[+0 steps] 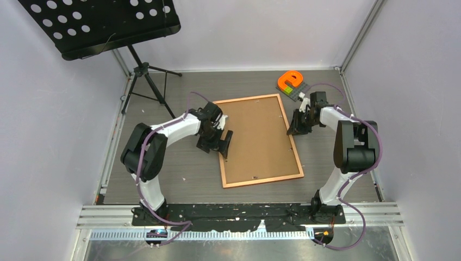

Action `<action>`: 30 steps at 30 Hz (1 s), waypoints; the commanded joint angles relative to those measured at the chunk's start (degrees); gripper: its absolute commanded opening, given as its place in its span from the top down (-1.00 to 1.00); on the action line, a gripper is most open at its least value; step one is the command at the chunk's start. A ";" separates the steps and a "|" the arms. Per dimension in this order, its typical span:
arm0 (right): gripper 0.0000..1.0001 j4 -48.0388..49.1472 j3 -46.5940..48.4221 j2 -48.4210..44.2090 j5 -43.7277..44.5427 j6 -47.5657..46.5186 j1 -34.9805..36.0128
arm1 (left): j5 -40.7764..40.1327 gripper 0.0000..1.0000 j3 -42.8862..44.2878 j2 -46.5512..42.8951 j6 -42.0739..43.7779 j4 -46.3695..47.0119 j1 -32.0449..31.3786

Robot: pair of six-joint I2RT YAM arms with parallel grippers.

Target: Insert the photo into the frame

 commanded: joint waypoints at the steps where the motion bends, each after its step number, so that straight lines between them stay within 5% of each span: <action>1: 0.89 3.88 0.61 -0.65 -3.87 3.54 -0.37 | -1.90 -0.85 -1.17 -4.59 -1.16 2.82 -2.74; 30: 0.89 4.29 -0.08 -0.59 -6.03 2.27 -0.46 | -10.32 -0.42 -3.16 -1.00 -1.45 6.11 -7.84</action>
